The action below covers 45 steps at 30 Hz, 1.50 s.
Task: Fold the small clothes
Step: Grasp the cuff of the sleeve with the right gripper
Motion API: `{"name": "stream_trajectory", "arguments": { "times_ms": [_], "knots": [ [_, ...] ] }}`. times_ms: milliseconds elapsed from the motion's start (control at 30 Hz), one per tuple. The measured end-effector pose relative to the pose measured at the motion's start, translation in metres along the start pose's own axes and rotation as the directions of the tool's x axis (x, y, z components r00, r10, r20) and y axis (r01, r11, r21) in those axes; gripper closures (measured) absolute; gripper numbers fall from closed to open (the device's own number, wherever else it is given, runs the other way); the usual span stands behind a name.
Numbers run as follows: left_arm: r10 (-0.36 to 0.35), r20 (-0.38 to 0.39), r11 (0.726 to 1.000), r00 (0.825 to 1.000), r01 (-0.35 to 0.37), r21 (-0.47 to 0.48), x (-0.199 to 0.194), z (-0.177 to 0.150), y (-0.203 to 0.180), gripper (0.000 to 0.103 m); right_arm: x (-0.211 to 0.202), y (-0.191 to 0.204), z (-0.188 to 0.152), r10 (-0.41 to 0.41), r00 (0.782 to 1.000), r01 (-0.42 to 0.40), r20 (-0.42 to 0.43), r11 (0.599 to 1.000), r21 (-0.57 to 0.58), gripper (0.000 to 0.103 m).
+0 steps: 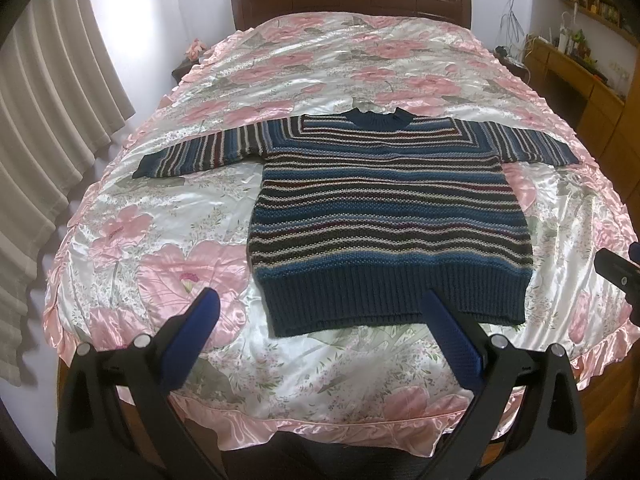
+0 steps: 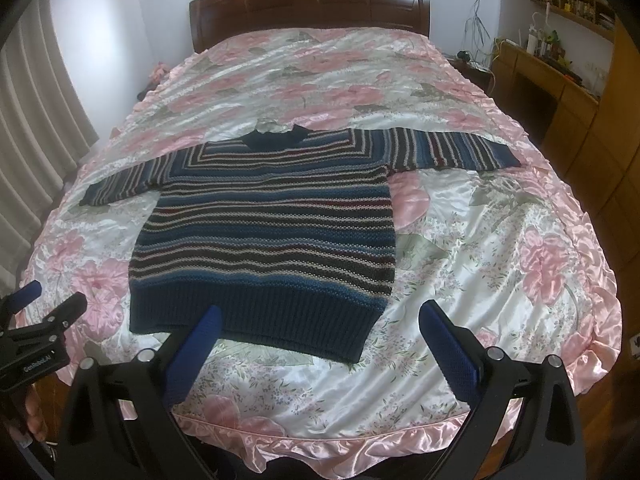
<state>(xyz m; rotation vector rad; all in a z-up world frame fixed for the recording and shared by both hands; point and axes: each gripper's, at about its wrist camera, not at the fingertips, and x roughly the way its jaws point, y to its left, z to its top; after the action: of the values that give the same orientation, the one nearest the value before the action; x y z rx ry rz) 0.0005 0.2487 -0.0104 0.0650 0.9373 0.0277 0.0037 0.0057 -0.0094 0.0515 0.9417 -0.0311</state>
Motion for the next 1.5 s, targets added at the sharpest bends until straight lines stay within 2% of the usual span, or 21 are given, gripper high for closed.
{"name": "stream_trajectory", "arguments": {
  "times_ms": [200, 267, 333, 400, 500, 567, 633, 700, 767, 833, 967, 1167, 1233, 1333, 1433, 1500],
  "knots": [
    [0.003, -0.014, 1.0, 1.0, -0.003, 0.002, 0.009, 0.001, -0.001, 0.003, 0.008, -0.002, 0.001, 0.013, 1.0, -0.013, -0.016, 1.0, 0.006, 0.004],
    [0.008, -0.021, 1.0, 1.0, -0.008, 0.003, 0.015, 0.002, -0.002, 0.003, 0.014, -0.007, 0.005, 0.057, 0.998, -0.056, -0.03, 0.998, 0.019, 0.004],
    [0.012, -0.04, 1.0, 0.999, -0.012, 0.002, 0.026, 0.005, -0.003, 0.003, 0.029, -0.017, 0.008, 0.14, 0.988, -0.136, -0.059, 0.989, 0.056, 0.004],
    [0.005, -0.056, 1.0, 0.998, -0.005, -0.001, 0.037, 0.01, -0.007, 0.003, 0.039, -0.026, 0.009, 0.185, 0.982, -0.183, -0.031, 0.981, 0.06, 0.004],
    [0.019, -0.06, 1.0, 0.998, -0.018, 0.006, 0.059, 0.026, -0.018, 0.003, 0.053, -0.05, 0.022, 0.093, 0.995, -0.094, 0.032, 0.995, 0.033, 0.004],
    [0.017, -0.056, 1.0, 0.998, -0.017, 0.005, 0.071, 0.041, -0.029, 0.003, 0.066, -0.073, 0.037, 0.032, 0.999, -0.033, 0.028, 0.999, 0.037, 0.004],
    [0.01, -0.043, 1.0, 0.999, -0.01, 0.007, 0.089, 0.063, -0.045, 0.003, 0.085, -0.108, 0.062, 0.009, 1.0, -0.01, 0.005, 0.997, 0.081, 0.004],
    [0.01, -0.027, 1.0, 1.0, -0.009, 0.016, 0.109, 0.088, -0.067, 0.003, 0.107, -0.147, 0.09, -0.06, 0.998, 0.063, -0.029, 0.991, 0.118, 0.004],
    [0.004, -0.02, 1.0, 1.0, -0.004, 0.011, 0.126, 0.111, -0.088, 0.003, 0.136, -0.184, 0.121, -0.14, 0.987, 0.148, -0.077, 0.983, 0.11, 0.004],
    [-0.016, -0.01, 1.0, 1.0, 0.016, -0.008, 0.148, 0.138, -0.111, 0.003, 0.163, -0.221, 0.144, -0.184, 0.975, 0.198, -0.124, 0.973, 0.119, 0.004],
    [-0.058, -0.007, 0.997, 0.998, 0.058, -0.043, 0.193, 0.19, -0.163, 0.003, 0.223, -0.303, 0.184, -0.14, 0.963, 0.193, -0.228, 0.954, 0.228, 0.004],
    [-0.078, -0.028, 0.997, 0.997, 0.078, 0.008, 0.263, 0.254, -0.255, 0.003, 0.309, -0.403, 0.224, -0.113, 0.938, 0.222, -0.327, 0.922, 0.317, 0.004],
    [-0.091, -0.036, 0.996, 0.995, 0.092, 0.023, 0.286, 0.267, -0.287, 0.003, 0.327, -0.421, 0.23, -0.104, 0.933, 0.227, -0.345, 0.914, 0.336, 0.004],
    [-0.09, -0.051, 0.996, 0.995, 0.091, 0.018, 0.312, 0.276, -0.314, 0.003, 0.355, -0.45, 0.236, -0.069, 0.93, 0.213, -0.362, 0.902, 0.376, 0.004],
    [-0.11, -0.07, 0.994, 0.991, 0.11, -0.01, 0.332, 0.278, -0.328, 0.003, 0.374, -0.464, 0.239, -0.064, 0.927, 0.216, -0.369, 0.896, 0.388, 0.004],
    [-0.104, -0.066, 0.995, 0.992, 0.103, -0.013, 0.342, 0.278, -0.332, 0.003, 0.386, -0.473, 0.239, -0.039, 0.928, 0.204, -0.372, 0.886, 0.416, 0.008]
  ]
}}
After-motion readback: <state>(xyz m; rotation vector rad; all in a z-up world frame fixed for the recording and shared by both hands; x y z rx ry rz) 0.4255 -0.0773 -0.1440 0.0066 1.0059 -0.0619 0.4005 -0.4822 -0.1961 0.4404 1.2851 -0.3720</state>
